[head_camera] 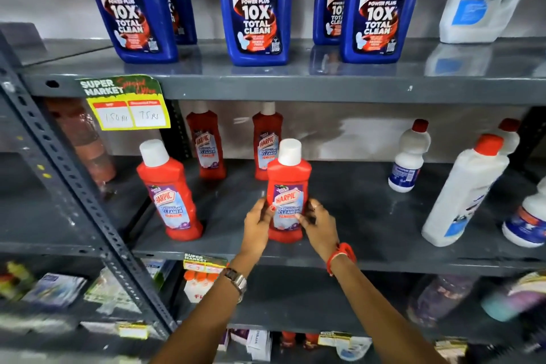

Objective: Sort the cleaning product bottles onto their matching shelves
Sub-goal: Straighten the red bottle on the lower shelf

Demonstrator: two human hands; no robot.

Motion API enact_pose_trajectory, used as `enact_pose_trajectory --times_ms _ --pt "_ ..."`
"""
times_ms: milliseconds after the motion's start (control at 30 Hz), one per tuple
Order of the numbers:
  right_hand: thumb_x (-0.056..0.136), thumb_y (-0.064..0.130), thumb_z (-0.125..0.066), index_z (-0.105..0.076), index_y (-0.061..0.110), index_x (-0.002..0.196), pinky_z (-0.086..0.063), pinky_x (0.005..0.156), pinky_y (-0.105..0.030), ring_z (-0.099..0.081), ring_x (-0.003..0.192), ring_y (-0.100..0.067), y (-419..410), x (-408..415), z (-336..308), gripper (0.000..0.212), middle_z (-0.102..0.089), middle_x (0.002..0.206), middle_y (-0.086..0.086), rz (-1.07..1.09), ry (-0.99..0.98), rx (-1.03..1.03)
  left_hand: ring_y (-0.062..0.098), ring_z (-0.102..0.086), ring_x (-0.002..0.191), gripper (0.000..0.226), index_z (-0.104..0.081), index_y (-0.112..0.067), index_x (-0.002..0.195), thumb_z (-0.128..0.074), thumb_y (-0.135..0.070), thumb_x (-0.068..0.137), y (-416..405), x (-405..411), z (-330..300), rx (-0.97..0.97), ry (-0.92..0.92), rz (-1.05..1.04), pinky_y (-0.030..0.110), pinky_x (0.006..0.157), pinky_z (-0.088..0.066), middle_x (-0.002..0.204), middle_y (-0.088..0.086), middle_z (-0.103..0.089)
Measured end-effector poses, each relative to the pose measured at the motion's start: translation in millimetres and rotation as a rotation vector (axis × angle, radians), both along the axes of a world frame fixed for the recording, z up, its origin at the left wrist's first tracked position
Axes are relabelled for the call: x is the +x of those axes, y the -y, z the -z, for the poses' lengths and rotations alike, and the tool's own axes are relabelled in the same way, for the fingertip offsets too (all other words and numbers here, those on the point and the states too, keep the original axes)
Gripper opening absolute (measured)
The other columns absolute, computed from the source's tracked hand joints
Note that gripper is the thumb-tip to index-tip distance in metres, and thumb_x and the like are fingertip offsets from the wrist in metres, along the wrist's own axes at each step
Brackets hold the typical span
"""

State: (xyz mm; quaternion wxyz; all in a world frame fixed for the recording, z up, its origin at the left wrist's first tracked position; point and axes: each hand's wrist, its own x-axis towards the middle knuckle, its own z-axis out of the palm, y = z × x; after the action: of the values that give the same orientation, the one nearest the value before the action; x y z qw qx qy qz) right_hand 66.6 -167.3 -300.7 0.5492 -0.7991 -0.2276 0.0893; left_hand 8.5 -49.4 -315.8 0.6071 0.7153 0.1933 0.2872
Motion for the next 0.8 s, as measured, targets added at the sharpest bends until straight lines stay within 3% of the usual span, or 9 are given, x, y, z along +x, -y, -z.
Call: enact_pose_trajectory --times_ms 67,167,300,367,433,533,633,733,800 --pt "0.084 0.006 -0.06 -0.046 0.004 0.125 -0.048 0.094 -0.034 -0.058 0.112 -0.028 -18 -11 0 0.043 -0.06 0.124 -0.016 -0.032 0.002 0.028 0.003 -0.056 0.085 0.027 -0.049 0.004 0.117 -0.042 0.0 0.091 -14 -10 3 -0.023 0.005 -0.046 0.003 0.071 -0.048 0.11 0.01 -0.057" --pt "0.084 0.006 -0.06 -0.046 0.004 0.125 -0.051 0.095 -0.038 -0.059 0.11 -0.029 -36 -20 2 0.044 -0.06 0.123 -0.019 -0.05 0.029 0.043 -0.005 -0.061 0.079 0.029 -0.047 0.002 0.12 -0.041 -0.001 0.092 -32 -19 7 -0.039 0.011 -0.085 0.007 0.076 -0.05 0.111 0.009 -0.055" --pt "0.085 0.01 -0.06 -0.045 0.004 0.126 -0.051 0.096 -0.041 -0.058 0.113 -0.03 -45 -23 6 0.044 -0.059 0.125 -0.019 -0.054 0.04 0.061 0.015 -0.057 0.09 0.028 -0.047 0.0 0.119 -0.04 -0.002 0.092 -40 -23 5 -0.077 -0.002 -0.067 0.04 0.092 -0.05 0.115 0.019 -0.057" --pt "0.084 0.011 -0.061 -0.044 0.005 0.127 -0.05 0.096 -0.04 -0.058 0.114 -0.028 -42 -24 8 0.046 -0.058 0.126 -0.018 -0.061 0.036 0.072 0.02 -0.053 0.102 0.032 -0.042 0.0 0.124 -0.042 -0.002 0.092 -32 -27 2 -0.086 0.027 -0.075 0.032 0.095 -0.05 0.121 0.016 -0.053" --pt "0.083 0.009 -0.062 -0.042 0.007 0.129 -0.048 0.096 -0.036 -0.056 0.116 -0.025 -35 -22 11 0.05 -0.057 0.128 -0.016 -0.061 0.019 0.095 0.016 -0.041 0.121 0.049 -0.028 -0.005 0.135 -0.046 -0.001 0.09 -17 -32 -1 -0.129 0.125 -0.13 0.017 0.097 -0.043 0.138 0.014 -0.04" --pt "0.081 0.004 -0.062 -0.037 0.013 0.133 -0.046 0.091 -0.02 -0.054 0.114 -0.021 -16 -17 15 0.058 -0.054 0.129 -0.011 0.014 0.0 0.15 0.008 -0.026 0.137 0.066 -0.015 -0.02 0.14 -0.051 -0.016 0.086 7 -39 -3 -0.04 0.263 -0.265 0.024 0.111 -0.027 0.152 0.007 -0.023" --pt "0.08 -0.003 -0.062 -0.036 0.014 0.132 -0.043 0.073 0.002 -0.055 0.105 -0.021 18 -9 22 0.061 -0.054 0.118 -0.012 0.123 -0.028 0.251 0.007 -0.026 0.138 0.063 -0.016 -0.036 0.137 -0.049 -0.017 0.087 40 -35 -13 0.128 0.335 -0.21 0.024 0.111 -0.03 0.152 0.0 -0.023" --pt "0.079 -0.004 -0.062 -0.041 0.014 0.128 -0.043 0.069 0.002 -0.057 0.095 -0.019 61 2 30 0.056 -0.056 0.109 -0.01 0.239 0.001 0.286 0.008 -0.02 0.141 0.062 -0.018 -0.026 0.14 -0.05 -0.015 0.089 74 -13 -18 0.191 0.321 -0.139 0.025 0.116 -0.022 0.149 -0.014 -0.022" --pt "0.08 -0.009 -0.059 -0.045 0.013 0.124 -0.046 0.068 0.0 -0.059 0.087 -0.014 91 9 33 0.051 -0.057 0.102 -0.009 0.294 -0.031 0.331 0.007 -0.02 0.141 0.06 -0.019 -0.018 0.14 -0.05 -0.012 0.089 96 8 -17 0.175 0.32 -0.095 0.024 0.117 -0.019 0.151 -0.005 -0.024"
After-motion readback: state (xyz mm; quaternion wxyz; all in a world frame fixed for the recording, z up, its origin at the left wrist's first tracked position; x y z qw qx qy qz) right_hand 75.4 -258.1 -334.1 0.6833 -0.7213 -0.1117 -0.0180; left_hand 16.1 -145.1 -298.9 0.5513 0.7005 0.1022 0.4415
